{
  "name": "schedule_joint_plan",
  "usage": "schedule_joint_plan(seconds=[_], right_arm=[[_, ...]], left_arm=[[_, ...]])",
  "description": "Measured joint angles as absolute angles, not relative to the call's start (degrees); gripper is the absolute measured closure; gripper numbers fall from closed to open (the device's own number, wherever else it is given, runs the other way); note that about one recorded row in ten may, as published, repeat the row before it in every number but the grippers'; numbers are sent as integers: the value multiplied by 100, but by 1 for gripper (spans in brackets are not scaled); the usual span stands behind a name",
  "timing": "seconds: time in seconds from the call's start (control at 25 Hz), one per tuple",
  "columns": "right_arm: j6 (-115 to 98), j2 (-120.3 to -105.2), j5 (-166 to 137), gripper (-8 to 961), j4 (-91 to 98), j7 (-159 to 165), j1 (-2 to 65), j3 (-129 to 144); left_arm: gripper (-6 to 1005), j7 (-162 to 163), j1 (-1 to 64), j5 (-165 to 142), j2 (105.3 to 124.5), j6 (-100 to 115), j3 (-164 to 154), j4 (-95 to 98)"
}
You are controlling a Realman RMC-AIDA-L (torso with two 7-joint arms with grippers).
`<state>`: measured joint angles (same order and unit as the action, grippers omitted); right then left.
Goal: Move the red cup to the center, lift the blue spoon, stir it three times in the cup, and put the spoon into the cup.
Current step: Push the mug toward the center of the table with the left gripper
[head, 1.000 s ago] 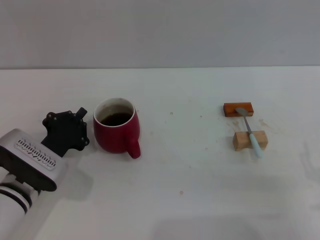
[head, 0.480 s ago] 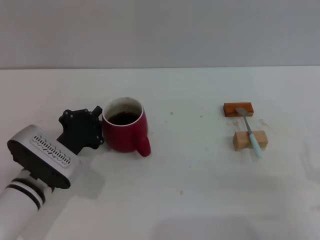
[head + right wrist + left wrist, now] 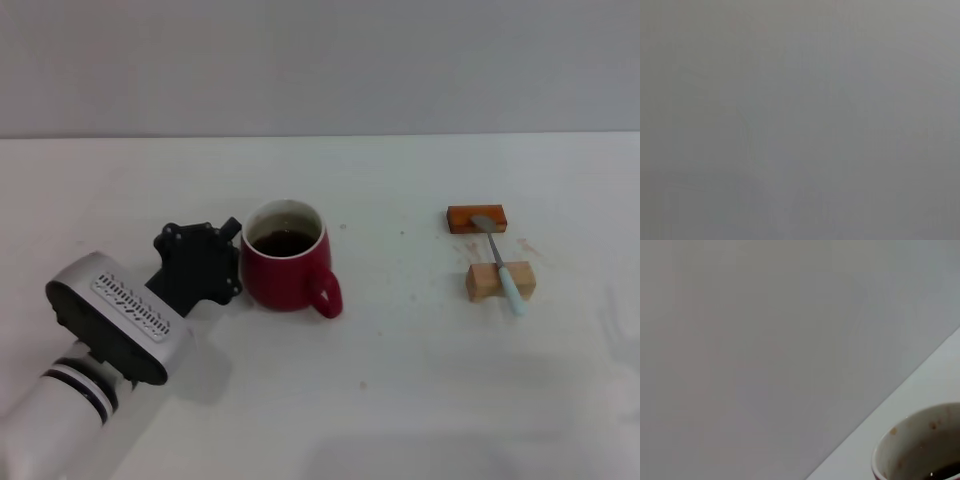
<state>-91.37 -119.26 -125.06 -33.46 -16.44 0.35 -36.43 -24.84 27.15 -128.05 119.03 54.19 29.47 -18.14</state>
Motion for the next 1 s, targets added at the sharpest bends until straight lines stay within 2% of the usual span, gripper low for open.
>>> schedule_joint_plan(seconds=[0.72, 1.0], right_arm=[[-9092, -11936, -12506, 222, -3314, -1636, 35, -3558], [-9086, -11936, -12500, 223, -3295, -1641, 35, -3560]], left_arm=[[982, -2478, 2801, -12804, 11909, 5365, 2701, -2083], [981, -2478, 2365, -12757, 11867, 5710, 3250, -2047]])
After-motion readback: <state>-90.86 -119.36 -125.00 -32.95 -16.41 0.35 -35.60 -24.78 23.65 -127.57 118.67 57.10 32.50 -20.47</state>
